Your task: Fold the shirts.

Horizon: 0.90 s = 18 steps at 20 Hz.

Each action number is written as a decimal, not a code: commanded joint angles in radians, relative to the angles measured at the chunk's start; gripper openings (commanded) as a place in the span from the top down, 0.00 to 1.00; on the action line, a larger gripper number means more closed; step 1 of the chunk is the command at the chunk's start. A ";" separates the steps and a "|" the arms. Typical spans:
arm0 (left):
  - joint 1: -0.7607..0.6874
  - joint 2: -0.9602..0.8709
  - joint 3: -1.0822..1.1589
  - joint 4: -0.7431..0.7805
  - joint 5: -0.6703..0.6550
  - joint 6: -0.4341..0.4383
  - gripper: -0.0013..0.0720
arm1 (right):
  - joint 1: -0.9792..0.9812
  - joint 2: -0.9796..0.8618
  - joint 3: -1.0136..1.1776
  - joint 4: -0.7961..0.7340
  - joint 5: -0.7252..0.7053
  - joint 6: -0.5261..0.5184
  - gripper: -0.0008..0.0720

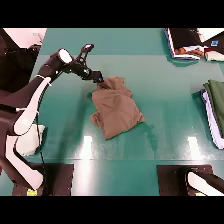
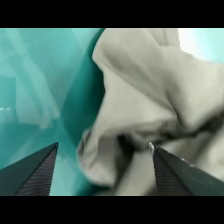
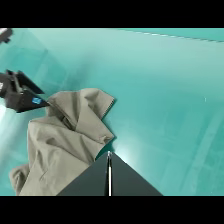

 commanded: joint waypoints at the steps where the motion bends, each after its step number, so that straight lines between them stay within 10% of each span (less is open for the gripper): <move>1: 0.005 -0.053 -0.001 -0.049 0.042 0.037 0.08 | 0.001 -0.001 0.000 0.001 0.005 0.000 0.96; 3: 0.005 -0.065 -0.001 -0.058 0.041 0.037 0.24 | 0.001 -0.002 0.000 0.000 0.007 0.001 0.96; 5: 0.005 -0.066 0.003 -0.063 0.042 0.037 0.92 | 0.001 -0.002 0.000 0.000 0.011 0.000 0.96; 11: 0.074 0.076 0.111 0.000 -0.116 0.037 0.94 | 0.013 0.000 -0.204 -0.004 0.064 0.001 0.91; 13: 0.096 0.159 0.111 0.013 -0.170 0.063 0.94 | 0.051 -0.006 -0.379 -0.001 0.003 0.001 0.31; 18: 0.106 0.243 0.111 0.016 -0.322 0.079 0.94 | 0.178 -0.171 -0.726 0.153 -0.223 -0.097 0.26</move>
